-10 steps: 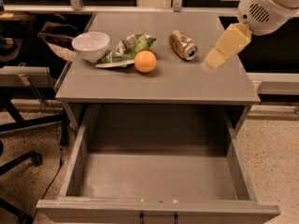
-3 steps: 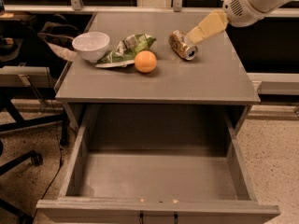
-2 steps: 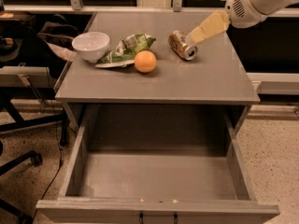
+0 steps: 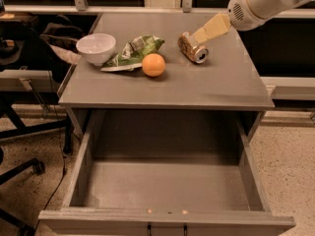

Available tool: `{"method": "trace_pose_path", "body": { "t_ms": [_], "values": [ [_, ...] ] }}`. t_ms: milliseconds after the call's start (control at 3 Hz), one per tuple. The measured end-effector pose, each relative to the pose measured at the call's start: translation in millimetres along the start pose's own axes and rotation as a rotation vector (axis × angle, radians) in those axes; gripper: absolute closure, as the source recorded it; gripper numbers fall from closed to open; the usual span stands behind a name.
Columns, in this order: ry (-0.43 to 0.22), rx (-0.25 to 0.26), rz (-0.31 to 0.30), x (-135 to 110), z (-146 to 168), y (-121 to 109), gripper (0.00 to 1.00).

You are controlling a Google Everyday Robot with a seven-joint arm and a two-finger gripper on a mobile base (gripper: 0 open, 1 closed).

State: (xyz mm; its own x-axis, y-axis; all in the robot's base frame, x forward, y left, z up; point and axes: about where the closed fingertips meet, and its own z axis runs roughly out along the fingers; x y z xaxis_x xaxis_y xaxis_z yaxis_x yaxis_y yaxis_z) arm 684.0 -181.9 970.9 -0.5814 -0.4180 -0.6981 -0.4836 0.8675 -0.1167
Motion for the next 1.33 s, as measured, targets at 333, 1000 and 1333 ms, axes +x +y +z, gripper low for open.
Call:
{"method": "trace_pose_path", "body": {
  "t_ms": [333,1000,1333],
  "values": [
    [0.001,0.021,0.002,-3,23,-8,0.00],
    [0.013,-0.025,0.027,9,72,-21,0.00],
    [0.013,-0.025,0.027,9,72,-21,0.00]
  ]
}}
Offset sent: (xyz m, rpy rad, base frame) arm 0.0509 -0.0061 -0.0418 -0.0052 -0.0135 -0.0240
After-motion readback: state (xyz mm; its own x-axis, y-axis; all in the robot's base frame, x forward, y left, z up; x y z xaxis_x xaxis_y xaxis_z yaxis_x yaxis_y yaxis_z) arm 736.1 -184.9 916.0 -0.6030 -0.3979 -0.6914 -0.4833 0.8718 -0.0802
